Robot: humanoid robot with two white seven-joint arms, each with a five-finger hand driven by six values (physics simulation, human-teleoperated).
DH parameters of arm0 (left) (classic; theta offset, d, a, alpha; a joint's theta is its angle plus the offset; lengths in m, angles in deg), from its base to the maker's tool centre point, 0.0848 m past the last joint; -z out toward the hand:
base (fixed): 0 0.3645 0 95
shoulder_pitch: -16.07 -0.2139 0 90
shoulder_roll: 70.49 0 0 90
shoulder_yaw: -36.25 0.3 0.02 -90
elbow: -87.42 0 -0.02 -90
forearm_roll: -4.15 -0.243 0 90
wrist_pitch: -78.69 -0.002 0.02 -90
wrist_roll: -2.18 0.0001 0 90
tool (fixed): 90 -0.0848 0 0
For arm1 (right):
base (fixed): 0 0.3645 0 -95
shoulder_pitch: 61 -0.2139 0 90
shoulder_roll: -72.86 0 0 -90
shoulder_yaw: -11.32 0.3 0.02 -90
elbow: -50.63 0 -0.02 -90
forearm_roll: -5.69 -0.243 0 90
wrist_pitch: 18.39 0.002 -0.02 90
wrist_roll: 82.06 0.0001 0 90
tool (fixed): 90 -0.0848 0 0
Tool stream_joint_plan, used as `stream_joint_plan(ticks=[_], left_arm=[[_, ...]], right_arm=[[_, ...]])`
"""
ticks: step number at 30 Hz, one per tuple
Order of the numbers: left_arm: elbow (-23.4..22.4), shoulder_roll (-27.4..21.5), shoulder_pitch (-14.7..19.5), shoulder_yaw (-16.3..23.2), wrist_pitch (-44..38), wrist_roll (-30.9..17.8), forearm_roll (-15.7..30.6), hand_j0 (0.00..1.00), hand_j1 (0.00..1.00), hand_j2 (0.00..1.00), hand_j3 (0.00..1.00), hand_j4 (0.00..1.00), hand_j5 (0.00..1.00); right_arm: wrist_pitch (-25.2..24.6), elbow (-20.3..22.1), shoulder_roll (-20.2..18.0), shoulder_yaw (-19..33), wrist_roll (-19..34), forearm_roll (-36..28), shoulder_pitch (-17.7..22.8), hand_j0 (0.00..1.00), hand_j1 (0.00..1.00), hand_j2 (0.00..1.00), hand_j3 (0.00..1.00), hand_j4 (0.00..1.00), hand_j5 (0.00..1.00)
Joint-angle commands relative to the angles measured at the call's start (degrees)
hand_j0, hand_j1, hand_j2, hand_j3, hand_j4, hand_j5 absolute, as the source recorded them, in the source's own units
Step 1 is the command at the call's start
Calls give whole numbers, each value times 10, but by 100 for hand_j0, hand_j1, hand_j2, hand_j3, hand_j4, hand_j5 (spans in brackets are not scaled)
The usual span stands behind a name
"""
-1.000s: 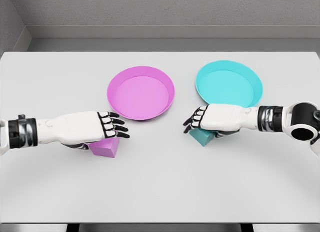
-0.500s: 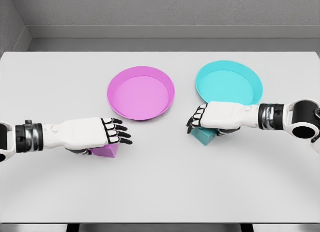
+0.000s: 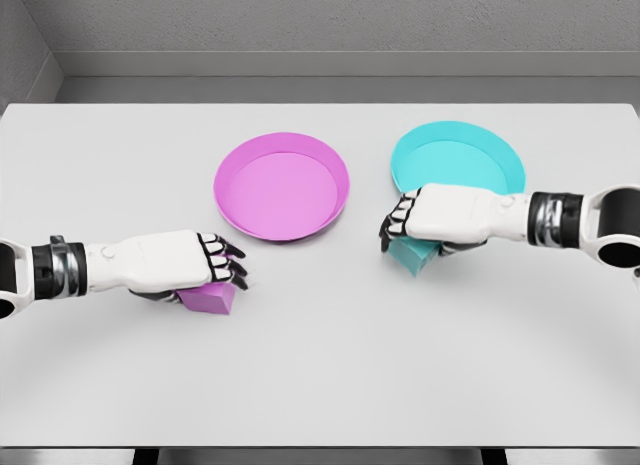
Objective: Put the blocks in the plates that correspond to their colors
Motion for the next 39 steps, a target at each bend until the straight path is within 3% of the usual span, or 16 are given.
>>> stream_joint_plan(ticks=[1, 10, 30, 39], left_arm=[[-2, 0, 0, -1, 0, -6, 0, 59, 59, 59, 59, 59, 59], [-1, 1, 4, -1, 0, -11, 7, 59, 59, 59, 59, 59, 59], [3, 8, 39, -1, 0, -11, 19, 59, 59, 59, 59, 59, 59], [-2, 16, 57, -2, 0, -11, 18, 59, 59, 59, 59, 59, 59]], right_arm=[[-1, 4, -2, 11, 0, -4, 0, 64, 64, 64, 64, 64, 64], [-1, -1, -2, 34, 0, -1, 0, 63, 63, 63, 63, 63, 63], [-1, -137, 9, 37, -2, 1, -38, 63, 63, 63, 63, 63, 63], [-1, -203, 38, 37, -2, 1, -69, 63, 63, 63, 63, 63, 63]])
